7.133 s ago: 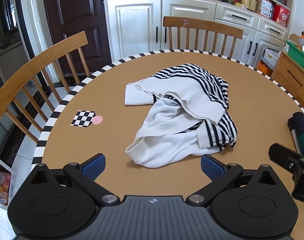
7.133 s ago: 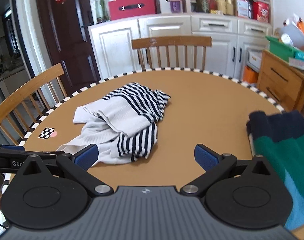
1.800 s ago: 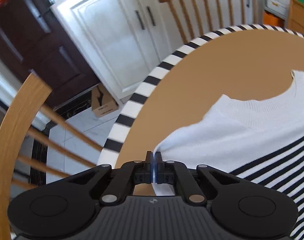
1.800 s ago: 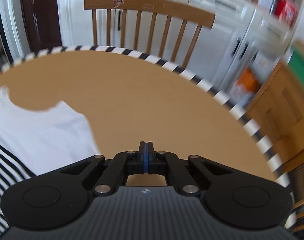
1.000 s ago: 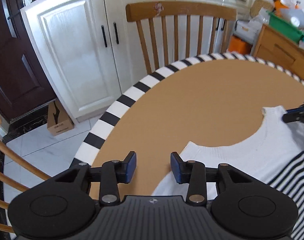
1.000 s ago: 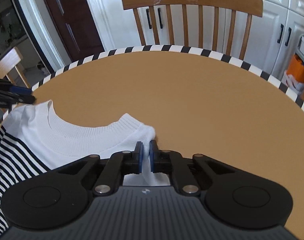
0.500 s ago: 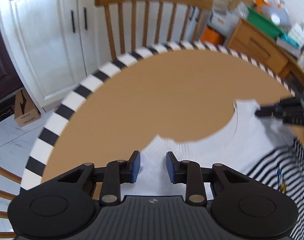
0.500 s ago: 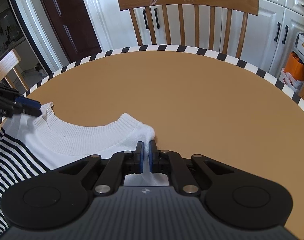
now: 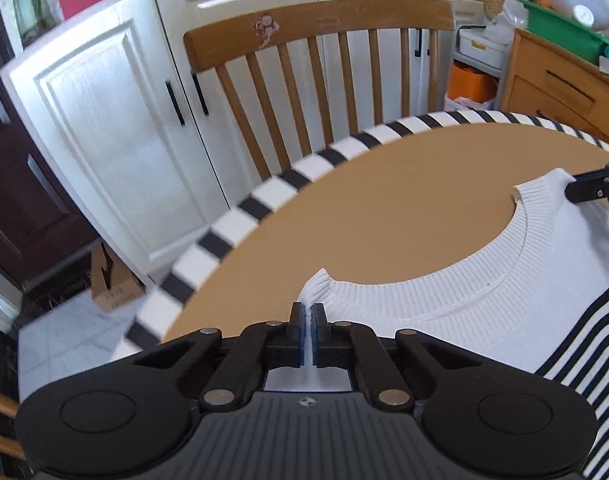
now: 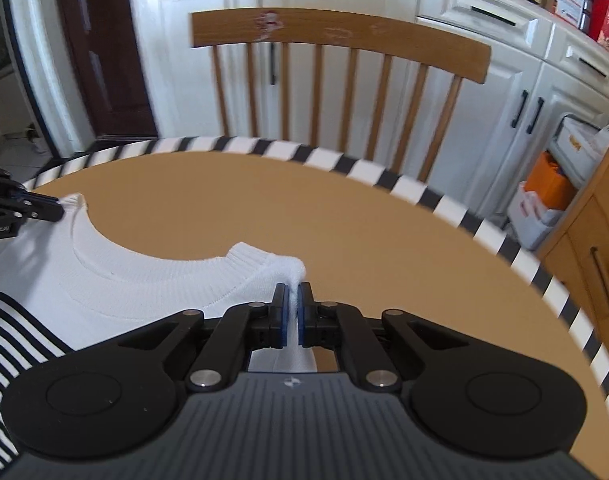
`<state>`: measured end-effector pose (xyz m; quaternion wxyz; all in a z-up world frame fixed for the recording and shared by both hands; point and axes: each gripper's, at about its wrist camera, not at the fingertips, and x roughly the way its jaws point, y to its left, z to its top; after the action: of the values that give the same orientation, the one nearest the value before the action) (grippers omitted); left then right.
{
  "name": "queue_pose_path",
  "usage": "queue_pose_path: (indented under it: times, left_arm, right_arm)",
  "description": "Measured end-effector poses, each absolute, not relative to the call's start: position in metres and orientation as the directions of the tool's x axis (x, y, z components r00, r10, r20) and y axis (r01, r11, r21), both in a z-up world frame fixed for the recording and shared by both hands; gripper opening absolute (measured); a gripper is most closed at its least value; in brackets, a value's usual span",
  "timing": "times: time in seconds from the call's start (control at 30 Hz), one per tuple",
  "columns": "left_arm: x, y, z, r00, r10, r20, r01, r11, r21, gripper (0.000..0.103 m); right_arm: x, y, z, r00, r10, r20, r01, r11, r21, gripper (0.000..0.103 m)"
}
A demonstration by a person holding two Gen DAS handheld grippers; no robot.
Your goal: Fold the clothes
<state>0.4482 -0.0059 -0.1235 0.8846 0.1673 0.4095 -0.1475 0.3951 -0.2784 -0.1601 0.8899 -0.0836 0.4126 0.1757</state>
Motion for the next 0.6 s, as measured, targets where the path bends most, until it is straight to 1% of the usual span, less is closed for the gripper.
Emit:
queue_pose_path:
  times: [0.13, 0.23, 0.27, 0.3, 0.33, 0.37, 0.43, 0.47, 0.5, 0.57, 0.6]
  left_arm:
    - [0.486, -0.028, -0.123, 0.647, -0.094, -0.757, 0.361, 0.912, 0.195, 0.003]
    - [0.497, -0.036, -0.123, 0.656, -0.074, -0.751, 0.353, 0.910, 0.219, 0.004]
    - [0.498, -0.038, -0.124, 0.661, -0.063, -0.748, 0.360, 0.901, 0.242, 0.005]
    - [0.496, -0.041, -0.125, 0.667, -0.049, -0.744, 0.369, 0.889, 0.272, 0.006]
    - [0.494, -0.044, -0.124, 0.672, -0.031, -0.740, 0.371, 0.879, 0.300, 0.013]
    - [0.487, -0.044, -0.120, 0.680, -0.015, -0.733, 0.359, 0.879, 0.315, 0.021]
    - [0.456, -0.027, -0.098, 0.736, -0.015, -0.677, 0.285, 0.914, 0.289, 0.027]
    - [0.440, -0.015, -0.085, 0.766, -0.032, -0.642, 0.255, 0.932, 0.258, 0.034]
    - [0.420, -0.001, -0.070, 0.793, -0.050, -0.607, 0.230, 0.948, 0.222, 0.038]
    - [0.375, 0.024, -0.046, 0.814, -0.070, -0.577, 0.192, 0.969, 0.153, 0.049]
    - [0.349, 0.036, -0.035, 0.813, -0.086, -0.576, 0.188, 0.975, 0.119, 0.051]
  right_arm:
    - [0.428, -0.273, -0.166, 0.613, 0.171, -0.771, -0.341, 0.938, -0.063, 0.005]
    - [0.436, -0.266, -0.177, 0.600, 0.129, -0.790, -0.326, 0.941, -0.095, 0.005]
    - [0.435, -0.264, -0.178, 0.614, 0.109, -0.782, -0.317, 0.941, -0.118, 0.008]
    - [0.433, -0.262, -0.179, 0.622, 0.085, -0.778, -0.303, 0.943, -0.139, 0.018]
    - [0.431, -0.261, -0.178, 0.630, 0.056, -0.775, -0.282, 0.946, -0.160, 0.027]
    - [0.428, -0.261, -0.176, 0.632, 0.044, -0.774, -0.271, 0.948, -0.168, 0.040]
    - [0.410, -0.270, -0.162, 0.668, 0.070, -0.741, -0.244, 0.961, -0.129, 0.033]
    - [0.392, -0.278, -0.151, 0.694, 0.094, -0.714, -0.233, 0.967, -0.099, 0.031]
    - [0.374, -0.286, -0.140, 0.718, 0.117, -0.686, -0.223, 0.973, -0.068, 0.031]
    - [0.329, -0.299, -0.120, 0.750, 0.164, -0.641, -0.227, 0.974, -0.017, 0.034]
    - [0.302, -0.303, -0.110, 0.758, 0.190, -0.624, -0.240, 0.971, 0.004, 0.035]
